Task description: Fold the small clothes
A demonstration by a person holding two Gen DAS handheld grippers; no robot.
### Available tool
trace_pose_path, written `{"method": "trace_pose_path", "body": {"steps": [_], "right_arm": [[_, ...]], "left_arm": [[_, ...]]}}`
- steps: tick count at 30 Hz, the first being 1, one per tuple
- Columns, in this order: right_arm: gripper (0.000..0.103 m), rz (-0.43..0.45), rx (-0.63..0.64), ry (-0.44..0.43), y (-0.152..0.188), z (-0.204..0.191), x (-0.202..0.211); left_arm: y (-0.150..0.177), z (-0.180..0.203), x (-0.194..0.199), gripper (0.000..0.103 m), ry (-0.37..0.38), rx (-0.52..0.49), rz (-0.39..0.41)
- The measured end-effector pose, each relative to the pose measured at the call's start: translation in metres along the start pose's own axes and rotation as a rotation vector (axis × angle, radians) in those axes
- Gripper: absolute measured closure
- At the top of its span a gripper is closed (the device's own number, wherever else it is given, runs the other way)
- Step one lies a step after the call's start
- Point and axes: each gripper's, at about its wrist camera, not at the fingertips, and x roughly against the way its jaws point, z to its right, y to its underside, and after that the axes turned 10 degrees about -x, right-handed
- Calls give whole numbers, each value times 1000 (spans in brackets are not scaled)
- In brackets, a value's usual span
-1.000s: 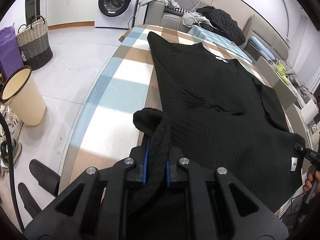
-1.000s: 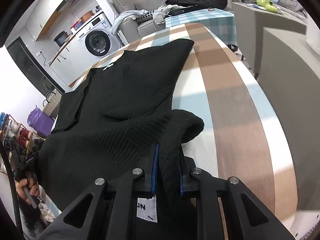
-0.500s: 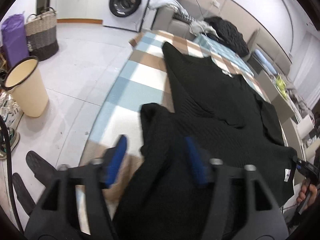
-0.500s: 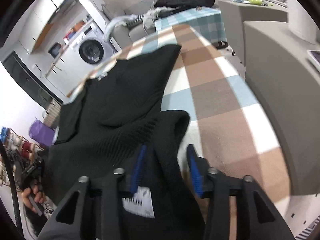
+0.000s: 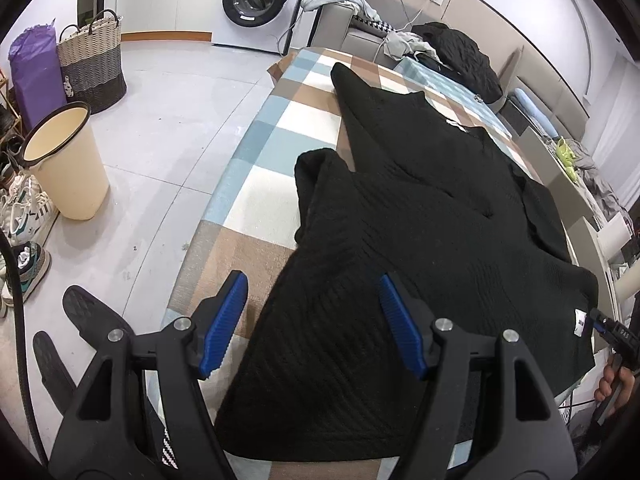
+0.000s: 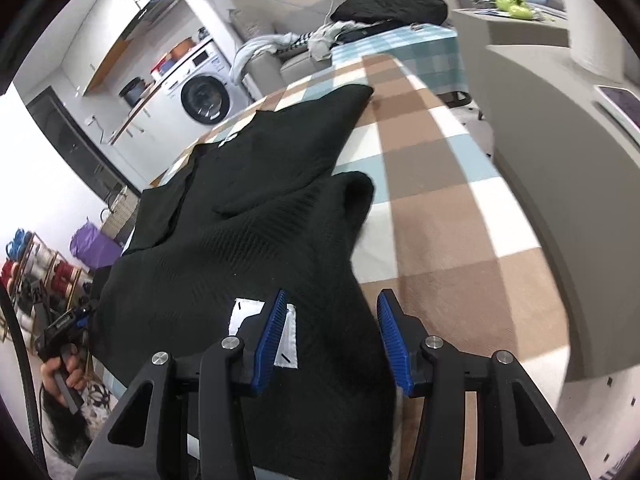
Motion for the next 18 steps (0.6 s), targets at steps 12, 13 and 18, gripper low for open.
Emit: {"method": "trace_pose_path", "body": {"steps": [12, 13, 18], "right_arm": [[56, -30, 116, -57, 27, -22, 16], [56, -31, 102, -55, 26, -19, 12], [56, -33, 77, -60, 23, -14, 6]], "left_arm": [[4, 11, 6, 49, 17, -28, -8], [4, 10, 5, 51, 12, -25, -12], [4, 6, 10, 79, -17, -13, 3]]}}
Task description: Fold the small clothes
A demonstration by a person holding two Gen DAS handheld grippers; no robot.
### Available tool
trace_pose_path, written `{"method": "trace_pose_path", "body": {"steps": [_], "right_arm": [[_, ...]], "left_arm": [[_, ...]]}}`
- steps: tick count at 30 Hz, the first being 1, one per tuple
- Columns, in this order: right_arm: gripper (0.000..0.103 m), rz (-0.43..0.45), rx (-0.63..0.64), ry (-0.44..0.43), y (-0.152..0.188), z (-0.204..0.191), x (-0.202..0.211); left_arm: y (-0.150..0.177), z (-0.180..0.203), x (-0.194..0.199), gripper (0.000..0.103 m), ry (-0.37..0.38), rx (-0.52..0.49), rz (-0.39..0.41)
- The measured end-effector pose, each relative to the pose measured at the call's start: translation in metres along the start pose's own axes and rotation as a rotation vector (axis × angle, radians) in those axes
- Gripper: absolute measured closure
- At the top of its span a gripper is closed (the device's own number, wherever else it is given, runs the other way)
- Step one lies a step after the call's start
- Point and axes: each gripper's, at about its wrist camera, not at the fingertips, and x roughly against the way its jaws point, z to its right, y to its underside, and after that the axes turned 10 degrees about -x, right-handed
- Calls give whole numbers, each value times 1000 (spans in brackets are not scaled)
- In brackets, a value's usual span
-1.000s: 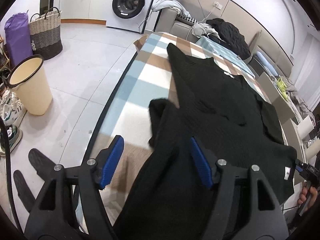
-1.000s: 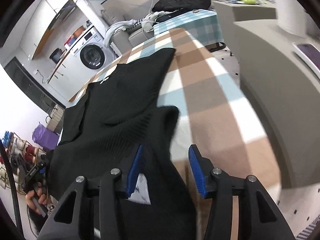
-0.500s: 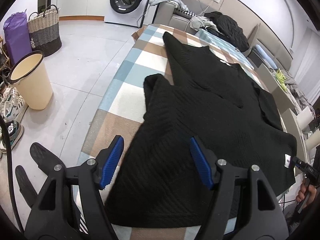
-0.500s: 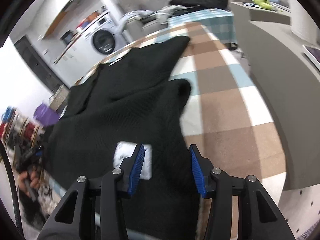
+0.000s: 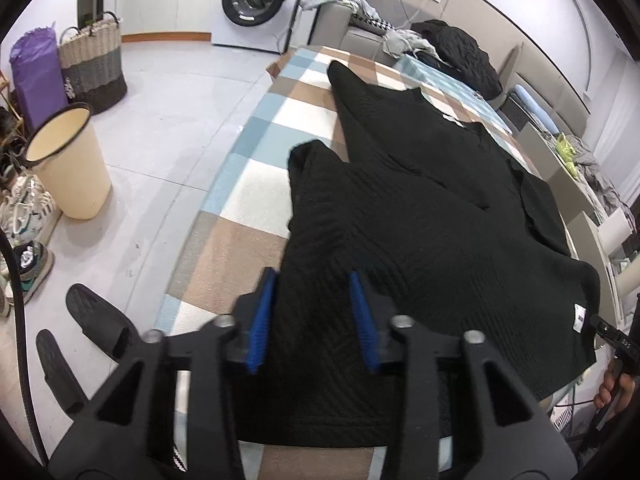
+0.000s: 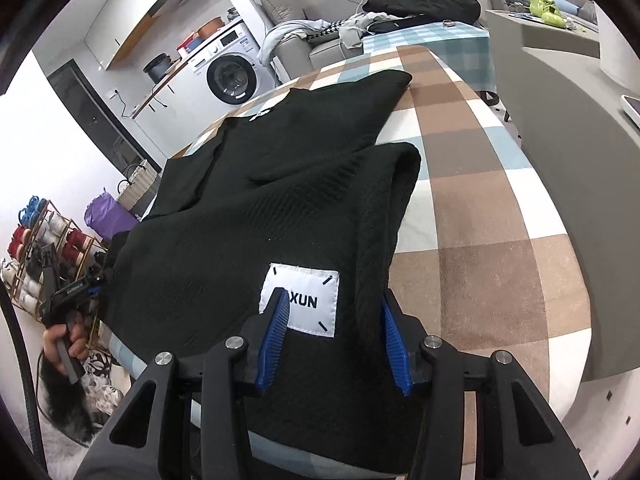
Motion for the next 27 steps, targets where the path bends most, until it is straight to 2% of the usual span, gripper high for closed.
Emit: {"method": "trace_pose_path", "body": {"steps": [4, 5, 8, 9, 16, 21, 24, 27], "right_arm": [[57, 2, 5, 6, -1, -1, -2], [60, 9, 0, 11, -1, 1, -2], [86, 40, -6, 71, -2, 3, -5], [98, 55, 0, 91, -3, 3, -4], [99, 209, -48, 33, -30, 4, 27], [99, 276, -40, 54, -77, -8, 16], [99, 267, -79, 68, -102, -7, -4], [99, 220, -125, 111, -116, 2, -30]], "left_arm": [[-1, -3, 4, 95, -12, 1, 22], [-1, -3, 5, 98, -9, 4, 29], [-3, -3, 12, 100, -7, 11, 65], [-5, -3, 16, 100, -8, 13, 81], [-33, -1, 33, 100, 15, 35, 190], [-72, 3, 16, 100, 15, 22, 228], [-92, 3, -6, 100, 2, 20, 207], [-100, -1, -36, 100, 6, 31, 140]]}}
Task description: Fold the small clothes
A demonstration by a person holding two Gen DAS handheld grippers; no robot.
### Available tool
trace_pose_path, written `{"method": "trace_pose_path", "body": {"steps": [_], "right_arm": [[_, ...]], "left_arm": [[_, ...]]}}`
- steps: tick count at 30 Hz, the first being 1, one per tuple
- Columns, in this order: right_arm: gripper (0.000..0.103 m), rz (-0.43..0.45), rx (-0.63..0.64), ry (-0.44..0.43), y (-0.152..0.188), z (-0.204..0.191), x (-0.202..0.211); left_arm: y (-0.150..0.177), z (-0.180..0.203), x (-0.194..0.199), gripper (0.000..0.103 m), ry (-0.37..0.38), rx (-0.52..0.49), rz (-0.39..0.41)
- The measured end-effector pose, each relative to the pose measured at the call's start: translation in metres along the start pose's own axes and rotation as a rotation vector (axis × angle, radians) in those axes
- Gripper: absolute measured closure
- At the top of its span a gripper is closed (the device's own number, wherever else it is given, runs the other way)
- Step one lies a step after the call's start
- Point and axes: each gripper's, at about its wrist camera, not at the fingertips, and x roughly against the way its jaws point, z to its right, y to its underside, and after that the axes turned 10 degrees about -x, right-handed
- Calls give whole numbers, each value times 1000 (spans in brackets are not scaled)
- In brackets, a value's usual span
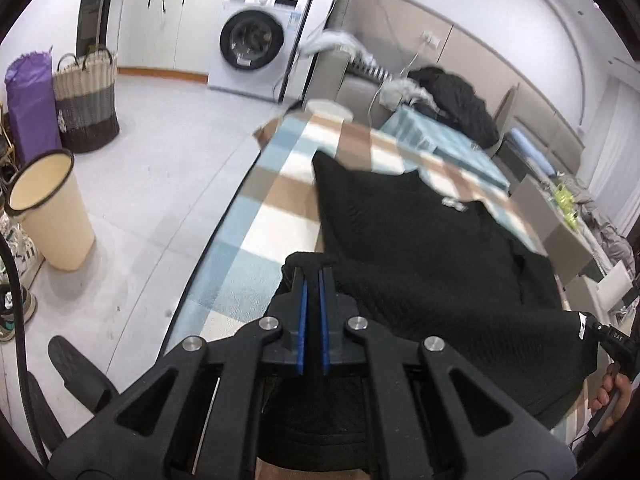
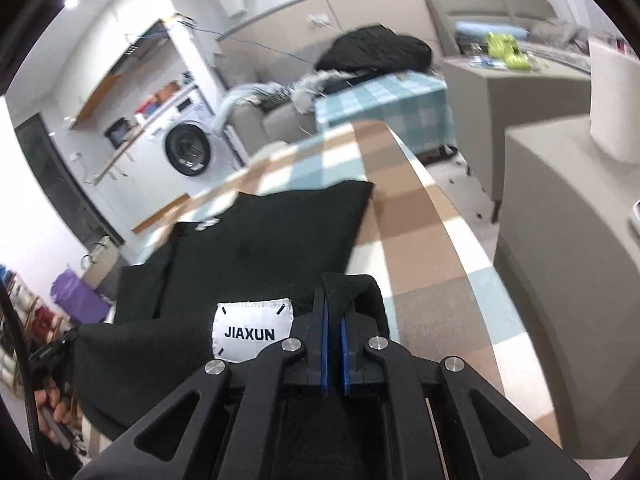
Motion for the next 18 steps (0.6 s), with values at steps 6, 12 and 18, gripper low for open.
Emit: {"method": "trace_pose_path", "body": {"steps": [6, 12, 18], "right_arm": [[82, -94, -96, 4, 6, 24, -14], [68, -78, -237, -17, 36, 63, 34], [62, -111, -381, -99, 75, 91, 65]], "left_arm": [[17, -12, -15, 83, 6, 39, -63], [41, -32, 4, 69, -7, 122, -67], [59, -35, 18, 68, 5, 164, -93]]}}
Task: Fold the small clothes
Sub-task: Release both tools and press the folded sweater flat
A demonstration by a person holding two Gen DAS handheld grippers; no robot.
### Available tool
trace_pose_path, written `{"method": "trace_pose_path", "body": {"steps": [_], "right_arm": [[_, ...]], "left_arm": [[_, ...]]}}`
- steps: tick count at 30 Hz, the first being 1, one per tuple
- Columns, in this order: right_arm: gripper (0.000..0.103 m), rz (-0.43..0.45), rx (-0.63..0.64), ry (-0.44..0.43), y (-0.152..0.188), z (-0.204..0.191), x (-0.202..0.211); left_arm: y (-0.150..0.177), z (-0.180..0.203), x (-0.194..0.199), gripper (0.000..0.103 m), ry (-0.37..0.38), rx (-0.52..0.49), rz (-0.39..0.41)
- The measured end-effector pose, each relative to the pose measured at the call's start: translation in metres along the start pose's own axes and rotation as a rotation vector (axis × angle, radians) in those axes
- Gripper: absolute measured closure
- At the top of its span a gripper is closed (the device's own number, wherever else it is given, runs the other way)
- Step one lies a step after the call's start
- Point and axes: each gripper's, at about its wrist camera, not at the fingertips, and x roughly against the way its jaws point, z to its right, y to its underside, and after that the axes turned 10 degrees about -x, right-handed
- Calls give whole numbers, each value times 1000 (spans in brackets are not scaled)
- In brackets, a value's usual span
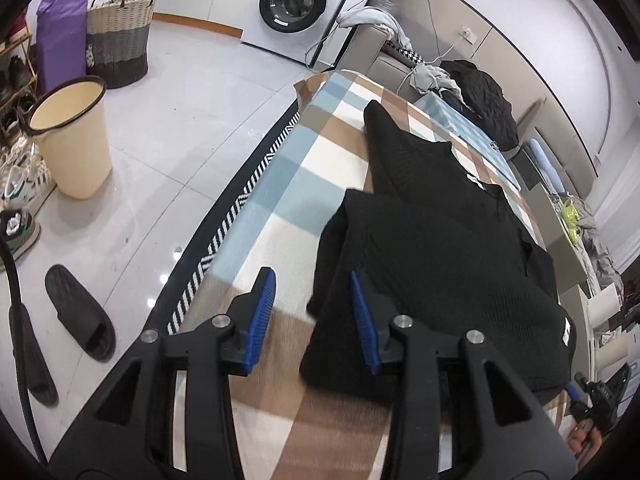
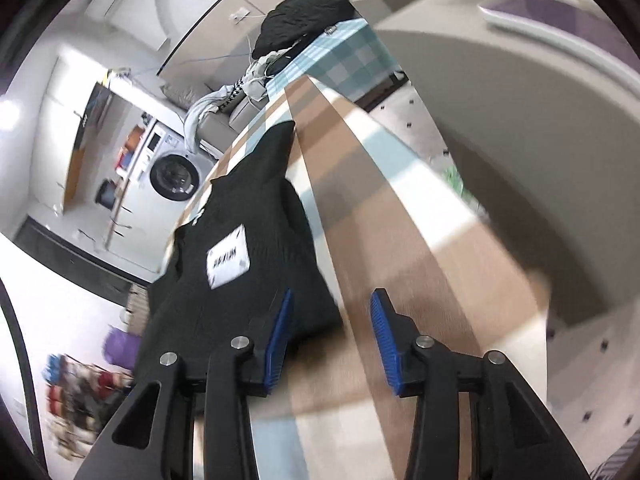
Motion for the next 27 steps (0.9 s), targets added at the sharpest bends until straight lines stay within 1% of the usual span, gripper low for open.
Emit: {"method": "trace_pose_path", "body": {"steps": [1, 3, 4, 6, 7, 8, 9, 11, 15, 18, 21, 24, 27], "right_arm": [[60, -15, -15, -28, 5, 3, 2], [60, -45, -19, -66, 11, 3, 3], [57, -53, -20, -89, 13, 3, 3], [55, -80, -23, -84, 16, 1, -5], [55, -95, -21, -83, 17, 0, -8], [54, -109, -18, -102, 19, -1, -13], [51, -105, -19, -117, 19, -2, -14], [51, -95, -37, -136, 15, -3, -19], [51, -33, -45, -153, 4, -10, -19], [51, 16, -8, -221, 3, -23, -5], [51, 0, 26, -241, 7, -32, -3], [51, -28, 49, -244, 12, -37, -5], [51, -49, 61, -245, 16, -41, -8]], "left_arm": [[3, 0, 2, 66, 0, 4, -5], [8, 0, 6, 60, 11, 10, -5], [10, -1, 9, 58, 17, 16, -1], [12, -2, 13, 53, 11, 26, -5], [12, -3, 15, 52, 12, 37, -7], [13, -3, 16, 52, 17, 46, -10], [14, -4, 19, 49, 28, 55, -14], [16, -2, 23, 46, 49, 54, -20], [19, 5, 30, 46, 54, 24, -17], [24, 6, 31, 46, 60, 25, -28], [33, 4, 29, 46, 79, 40, -54], [42, 4, 26, 46, 113, 57, -85], [49, 2, 24, 46, 171, 91, -100]]}}
